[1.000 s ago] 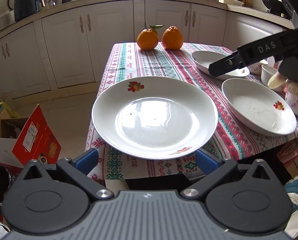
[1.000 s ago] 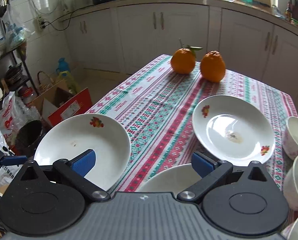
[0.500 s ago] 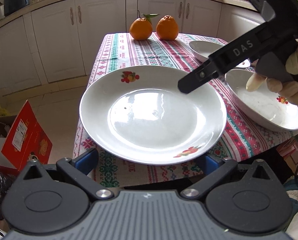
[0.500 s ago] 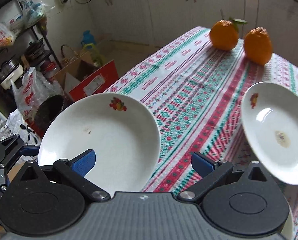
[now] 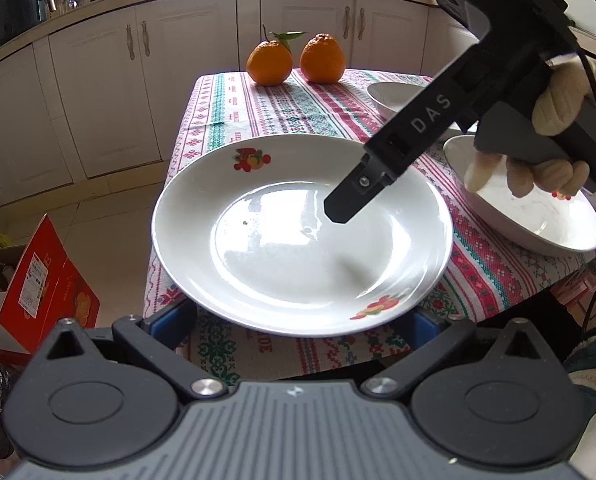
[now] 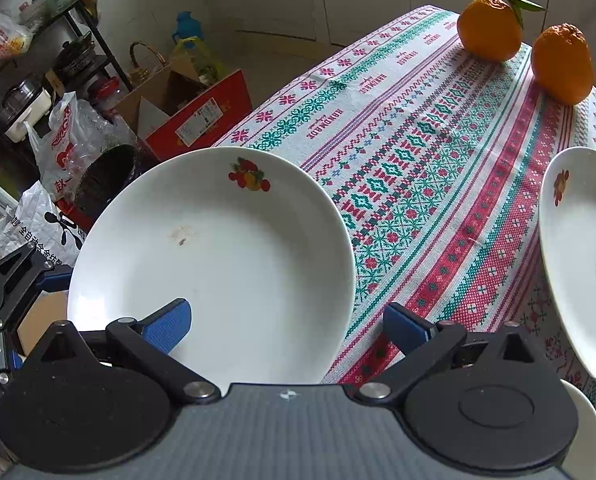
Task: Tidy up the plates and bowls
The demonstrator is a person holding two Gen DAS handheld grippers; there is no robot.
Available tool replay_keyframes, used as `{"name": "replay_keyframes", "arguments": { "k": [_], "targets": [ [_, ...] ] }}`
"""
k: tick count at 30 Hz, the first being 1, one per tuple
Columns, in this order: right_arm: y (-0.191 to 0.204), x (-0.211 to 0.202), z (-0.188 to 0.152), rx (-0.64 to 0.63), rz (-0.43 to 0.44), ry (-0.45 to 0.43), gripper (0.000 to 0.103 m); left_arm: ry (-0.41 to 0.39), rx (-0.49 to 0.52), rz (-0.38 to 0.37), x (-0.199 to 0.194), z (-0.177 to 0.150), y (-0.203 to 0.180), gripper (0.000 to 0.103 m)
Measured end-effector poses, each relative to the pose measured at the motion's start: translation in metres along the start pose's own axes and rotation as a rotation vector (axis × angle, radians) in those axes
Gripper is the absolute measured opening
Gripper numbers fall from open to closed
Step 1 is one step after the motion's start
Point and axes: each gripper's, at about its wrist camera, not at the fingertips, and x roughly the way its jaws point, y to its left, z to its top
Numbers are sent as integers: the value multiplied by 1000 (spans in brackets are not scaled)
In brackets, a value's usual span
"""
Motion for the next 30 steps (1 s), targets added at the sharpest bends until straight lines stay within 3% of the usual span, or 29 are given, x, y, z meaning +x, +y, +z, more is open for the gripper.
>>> {"name": "replay_keyframes", "arguments": {
  "k": [10, 30],
  "targets": [
    [9, 1, -7, -109, -25, -5, 103, -59, 20, -23, -4, -8, 4, 103],
    [-4, -2, 11, -85, 129, -23, 103, -92, 45, -60, -6, -11, 7, 103]
  ]
}}
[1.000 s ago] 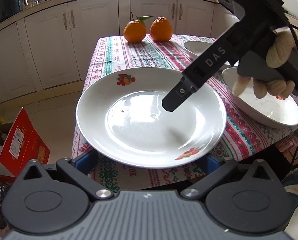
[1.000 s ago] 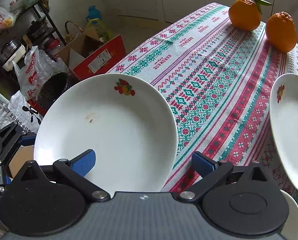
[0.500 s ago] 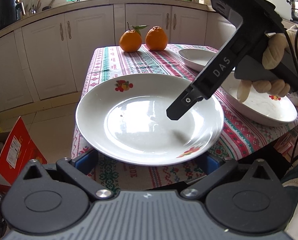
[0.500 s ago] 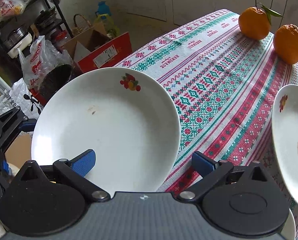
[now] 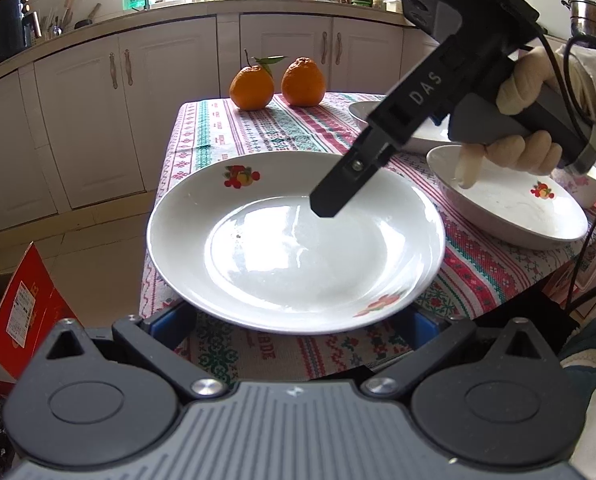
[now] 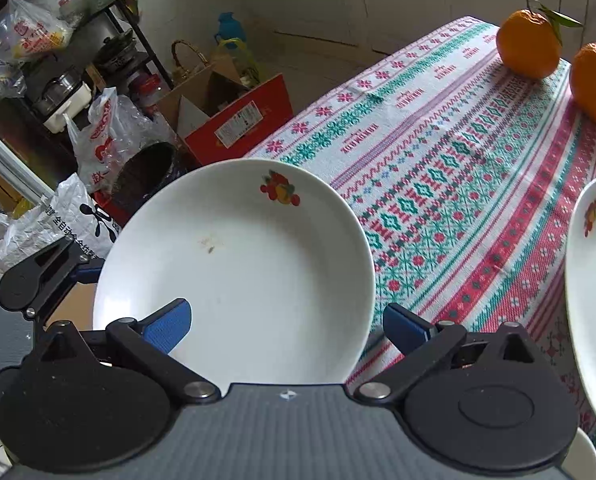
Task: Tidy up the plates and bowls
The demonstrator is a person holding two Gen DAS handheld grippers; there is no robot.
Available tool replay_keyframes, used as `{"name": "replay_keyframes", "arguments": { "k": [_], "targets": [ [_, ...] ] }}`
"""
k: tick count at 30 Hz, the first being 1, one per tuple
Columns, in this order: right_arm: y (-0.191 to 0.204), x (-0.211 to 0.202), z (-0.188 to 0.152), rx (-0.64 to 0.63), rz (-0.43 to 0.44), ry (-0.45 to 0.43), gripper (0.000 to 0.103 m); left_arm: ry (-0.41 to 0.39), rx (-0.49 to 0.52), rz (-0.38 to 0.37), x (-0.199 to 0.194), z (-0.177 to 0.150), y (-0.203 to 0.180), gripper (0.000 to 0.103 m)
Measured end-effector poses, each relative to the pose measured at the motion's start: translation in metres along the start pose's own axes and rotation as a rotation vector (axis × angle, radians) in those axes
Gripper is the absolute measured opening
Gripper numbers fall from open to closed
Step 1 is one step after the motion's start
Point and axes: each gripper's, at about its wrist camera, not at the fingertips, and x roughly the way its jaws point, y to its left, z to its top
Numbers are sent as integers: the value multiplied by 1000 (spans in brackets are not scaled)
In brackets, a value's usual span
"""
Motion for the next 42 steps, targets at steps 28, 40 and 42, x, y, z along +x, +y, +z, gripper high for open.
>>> {"name": "replay_keyframes", "arguments": {
  "k": [28, 40, 42],
  "targets": [
    [-18, 18, 33, -7, 163, 19, 87, 29, 46, -68, 4, 9, 11, 102],
    [-21, 14, 35, -3, 184, 26, 87, 53, 68, -81, 8, 14, 13, 102],
    [-21, 12, 37, -8, 181, 22, 87, 57, 71, -80, 10, 16, 13, 102]
  ]
}}
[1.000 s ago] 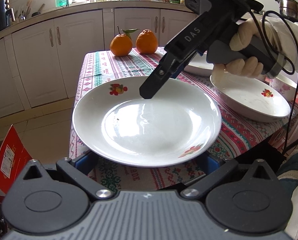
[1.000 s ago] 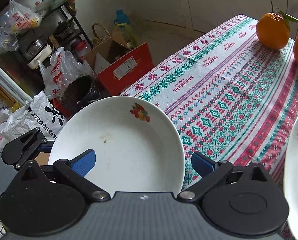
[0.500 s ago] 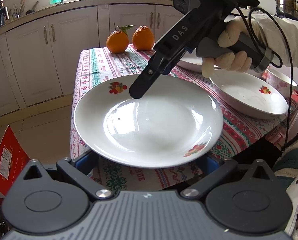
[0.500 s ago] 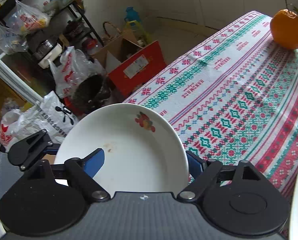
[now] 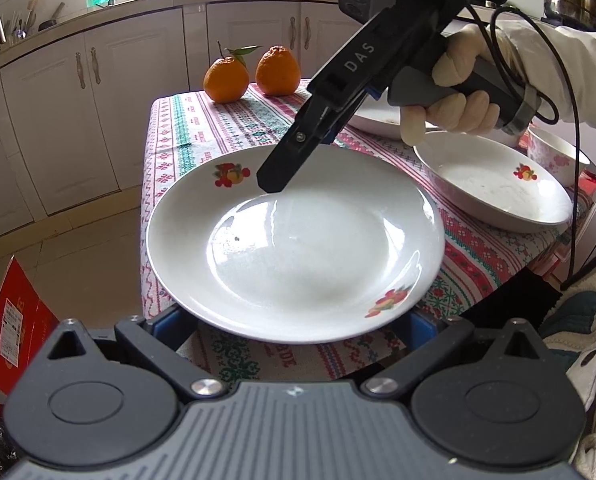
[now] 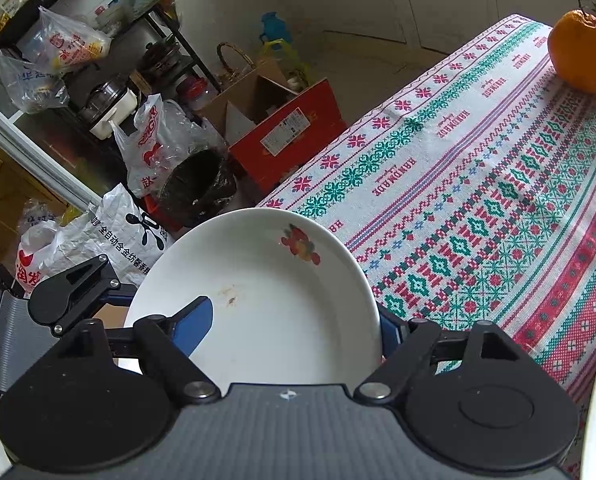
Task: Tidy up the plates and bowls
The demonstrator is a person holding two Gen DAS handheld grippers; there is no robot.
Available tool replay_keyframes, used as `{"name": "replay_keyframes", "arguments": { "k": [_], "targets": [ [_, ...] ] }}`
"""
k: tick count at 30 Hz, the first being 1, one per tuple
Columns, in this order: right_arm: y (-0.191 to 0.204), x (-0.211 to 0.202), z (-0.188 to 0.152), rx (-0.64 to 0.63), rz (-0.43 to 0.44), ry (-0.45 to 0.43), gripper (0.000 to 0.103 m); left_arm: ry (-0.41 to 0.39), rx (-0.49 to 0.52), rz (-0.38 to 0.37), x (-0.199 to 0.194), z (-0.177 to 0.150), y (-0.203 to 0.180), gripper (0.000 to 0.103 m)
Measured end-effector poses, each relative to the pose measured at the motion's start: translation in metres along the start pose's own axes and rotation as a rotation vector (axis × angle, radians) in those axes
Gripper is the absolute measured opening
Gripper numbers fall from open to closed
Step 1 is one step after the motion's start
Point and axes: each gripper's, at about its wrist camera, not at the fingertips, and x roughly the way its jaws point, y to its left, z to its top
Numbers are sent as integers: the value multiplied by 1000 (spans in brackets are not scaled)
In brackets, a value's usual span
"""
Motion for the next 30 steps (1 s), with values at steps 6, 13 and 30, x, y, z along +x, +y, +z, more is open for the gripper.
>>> {"name": "replay_keyframes", "arguments": {
  "k": [6, 13, 30],
  "targets": [
    [-6, -5, 8, -9, -12, -23, 87, -3, 3, -3, 8, 9, 8, 101],
    [-22, -12, 22, 2, -40, -53, 87, -14, 17, -13, 24, 26, 20, 101],
    [-62, -6, 47, 32, -88, -86, 87, -23, 26, -8, 52, 49, 37, 101]
  ]
}}
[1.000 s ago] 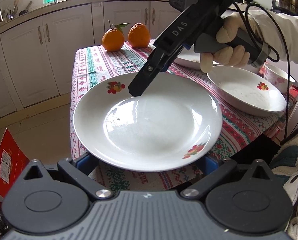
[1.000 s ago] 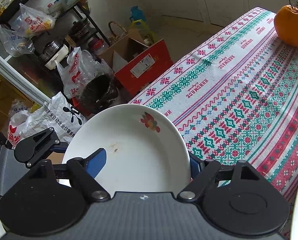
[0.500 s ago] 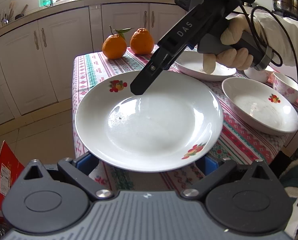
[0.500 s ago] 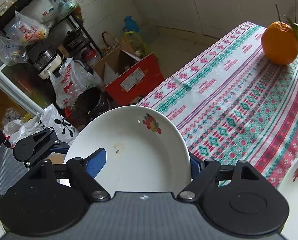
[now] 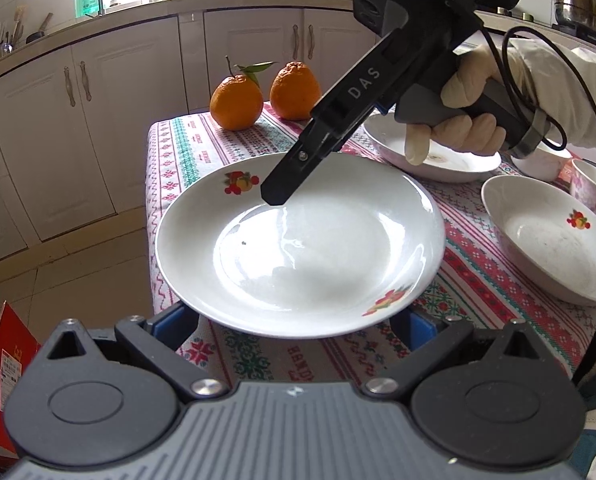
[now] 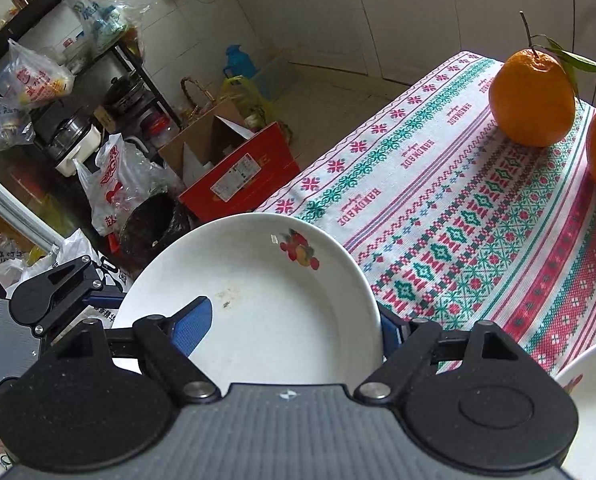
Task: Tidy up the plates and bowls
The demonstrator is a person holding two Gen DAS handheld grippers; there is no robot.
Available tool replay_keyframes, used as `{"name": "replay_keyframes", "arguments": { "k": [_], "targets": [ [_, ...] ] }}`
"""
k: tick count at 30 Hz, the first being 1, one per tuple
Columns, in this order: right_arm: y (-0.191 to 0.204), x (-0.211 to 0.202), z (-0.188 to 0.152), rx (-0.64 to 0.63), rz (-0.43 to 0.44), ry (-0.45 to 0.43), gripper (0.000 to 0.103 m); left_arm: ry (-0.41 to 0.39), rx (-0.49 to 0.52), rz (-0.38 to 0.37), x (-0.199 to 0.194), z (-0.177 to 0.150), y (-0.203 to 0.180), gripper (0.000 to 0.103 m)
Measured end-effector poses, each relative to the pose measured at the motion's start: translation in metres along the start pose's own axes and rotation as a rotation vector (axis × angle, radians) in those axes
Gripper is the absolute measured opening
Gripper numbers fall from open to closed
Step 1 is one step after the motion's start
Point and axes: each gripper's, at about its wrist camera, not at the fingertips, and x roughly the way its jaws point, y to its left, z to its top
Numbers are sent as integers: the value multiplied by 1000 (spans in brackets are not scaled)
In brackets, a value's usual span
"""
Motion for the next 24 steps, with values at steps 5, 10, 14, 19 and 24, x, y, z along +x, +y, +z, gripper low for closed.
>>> {"name": "replay_keyframes", "arguments": {
  "k": [5, 10, 14, 19, 24],
  "targets": [
    [-3, 2, -2, 0, -10, 4, 87, 3, 2, -4, 0, 1, -1, 101],
    [-5, 2, -5, -2, -24, 2, 87, 4, 14, 0, 2, 1, -2, 101],
    [-5, 2, -3, -8, -34, 2, 87, 3, 14, -5, 2, 2, -2, 101],
    [-7, 1, -3, -5, -43, -7, 88, 6, 20, -8, 4, 2, -2, 101],
    [-4, 3, -2, -21, -53, -5, 92, 4, 20, -11, 4, 2, -3, 101]
  ]
}}
